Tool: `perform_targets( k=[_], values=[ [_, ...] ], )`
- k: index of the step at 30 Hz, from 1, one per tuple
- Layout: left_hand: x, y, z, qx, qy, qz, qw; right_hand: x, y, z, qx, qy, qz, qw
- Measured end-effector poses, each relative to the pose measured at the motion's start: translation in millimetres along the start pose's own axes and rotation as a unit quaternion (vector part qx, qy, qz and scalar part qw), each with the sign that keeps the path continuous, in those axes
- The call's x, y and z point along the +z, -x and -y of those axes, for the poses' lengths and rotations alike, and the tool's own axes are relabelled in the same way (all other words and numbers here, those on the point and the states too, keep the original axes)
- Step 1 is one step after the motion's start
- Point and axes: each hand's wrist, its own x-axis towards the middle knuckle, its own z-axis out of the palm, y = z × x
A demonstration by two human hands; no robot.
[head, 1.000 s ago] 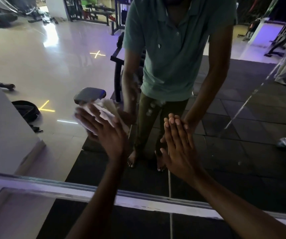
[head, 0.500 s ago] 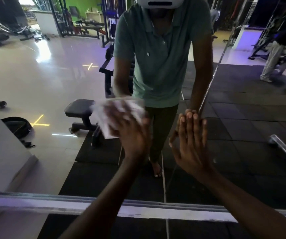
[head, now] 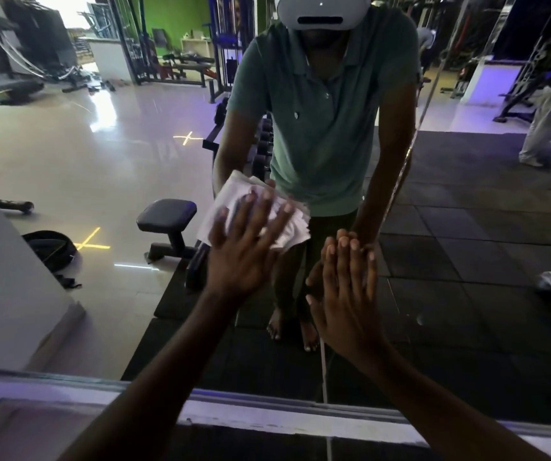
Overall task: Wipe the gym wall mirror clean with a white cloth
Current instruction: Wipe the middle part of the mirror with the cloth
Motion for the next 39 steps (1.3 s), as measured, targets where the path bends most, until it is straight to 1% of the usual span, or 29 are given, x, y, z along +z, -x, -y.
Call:
perform_targets(
  k=[1, 2, 4, 5, 6, 7, 9, 10, 11, 12, 14, 16, 17, 18, 20, 22, 23, 25, 27, 28, 29, 30, 32, 33, 34, 35, 36, 38, 39],
  values=[
    [-10, 0, 23, -0.017, -0.005, -0.014, 1.000, 2, 1, 0, 0.002, -0.004, -0.002, 1.000],
    [-13, -2, 44, -0.089, -0.004, -0.045, 0.995, 4, 2, 1, 0.006, -0.006, -0.008, 1.000],
    [-7, -9, 61, -0.305, 0.011, -0.123, 0.944, 8, 0, 5, 0.014, 0.001, -0.021, 1.000],
    [0, -11, 49, -0.377, 0.035, -0.143, 0.914, 10, -2, 9, 0.018, 0.010, -0.024, 0.999],
    [7, -14, 30, -0.395, 0.057, -0.142, 0.906, 13, -3, 14, 0.024, 0.018, -0.023, 0.999],
    [10, -15, 6, -0.360, 0.068, -0.105, 0.925, 15, -4, 18, 0.033, 0.023, -0.023, 0.999],
    [14, -1, -24, -0.164, 0.041, -0.006, 0.986, 17, -5, 22, 0.049, 0.024, -0.029, 0.998],
    [9, 5, -17, -0.052, 0.012, 0.019, 0.998, 17, -5, 22, 0.052, 0.020, -0.033, 0.998],
    [0, 5, 0, 0.012, -0.009, 0.027, 1.000, 19, -5, 20, 0.049, 0.020, -0.039, 0.998],
    [-4, 9, 20, 0.014, -0.019, 0.020, 1.000, 20, -4, 17, 0.044, 0.024, -0.045, 0.998],
    [-6, 12, 51, -0.163, 0.005, -0.038, 0.986, 22, -3, 13, 0.036, 0.027, -0.050, 0.998],
    [-1, 9, 48, -0.397, 0.050, -0.093, 0.912, 23, -4, 14, 0.037, 0.018, -0.050, 0.998],
    [4, 2, 28, -0.445, 0.075, -0.102, 0.887, 25, -4, 15, 0.039, 0.012, -0.047, 0.998],
    [7, -7, 2, -0.433, 0.092, -0.092, 0.892, 26, -4, 17, 0.041, 0.008, -0.046, 0.998],
    [12, -6, -40, -0.253, 0.070, -0.025, 0.965, 28, -4, 18, 0.045, 0.007, -0.048, 0.998],
    [7, 5, -19, -0.040, 0.011, 0.017, 0.999, 30, -3, 14, 0.040, 0.019, -0.046, 0.998],
    [1, 10, 4, -0.011, -0.006, 0.017, 1.000, 31, -1, 12, 0.036, 0.024, -0.046, 0.998],
    [-2, 16, 46, -0.128, 0.005, -0.030, 0.991, 32, -1, 8, 0.028, 0.028, -0.051, 0.998],
    [-1, 9, 48, -0.357, 0.038, -0.101, 0.928, 34, -3, 7, 0.026, 0.022, -0.058, 0.998],
    [2, 1, 29, -0.419, 0.070, -0.127, 0.896, 34, -3, 8, 0.027, 0.016, -0.062, 0.998],
    [5, -6, 2, -0.419, 0.099, -0.123, 0.894, 35, -3, 9, 0.028, 0.010, -0.065, 0.997],
    [9, -6, -27, -0.366, 0.111, -0.079, 0.921, 36, -3, 11, 0.030, 0.009, -0.068, 0.997],
    [13, 17, -46, -0.153, 0.063, 0.016, 0.986, 35, -2, 10, 0.028, 0.010, -0.070, 0.997],
    [11, 28, -29, -0.060, 0.018, 0.041, 0.997, 34, -1, 8, 0.020, 0.008, -0.073, 0.997],
    [9, 35, -6, -0.034, -0.008, 0.047, 0.998, 34, 0, 4, 0.010, 0.010, -0.078, 0.997],
    [6, 39, 11, -0.075, -0.013, 0.031, 0.997, 33, -1, 1, 0.001, 0.015, -0.081, 0.997],
    [5, 39, 23, -0.171, -0.003, -0.005, 0.985, 32, -1, -2, -0.005, 0.021, -0.080, 0.997],
    [8, 27, 17, -0.396, 0.068, -0.079, 0.912, 34, -1, -3, -0.009, 0.026, -0.081, 0.996],
    [13, 18, -2, -0.448, 0.111, -0.095, 0.882, 35, 0, -2, -0.008, 0.023, -0.083, 0.996]
  ],
)
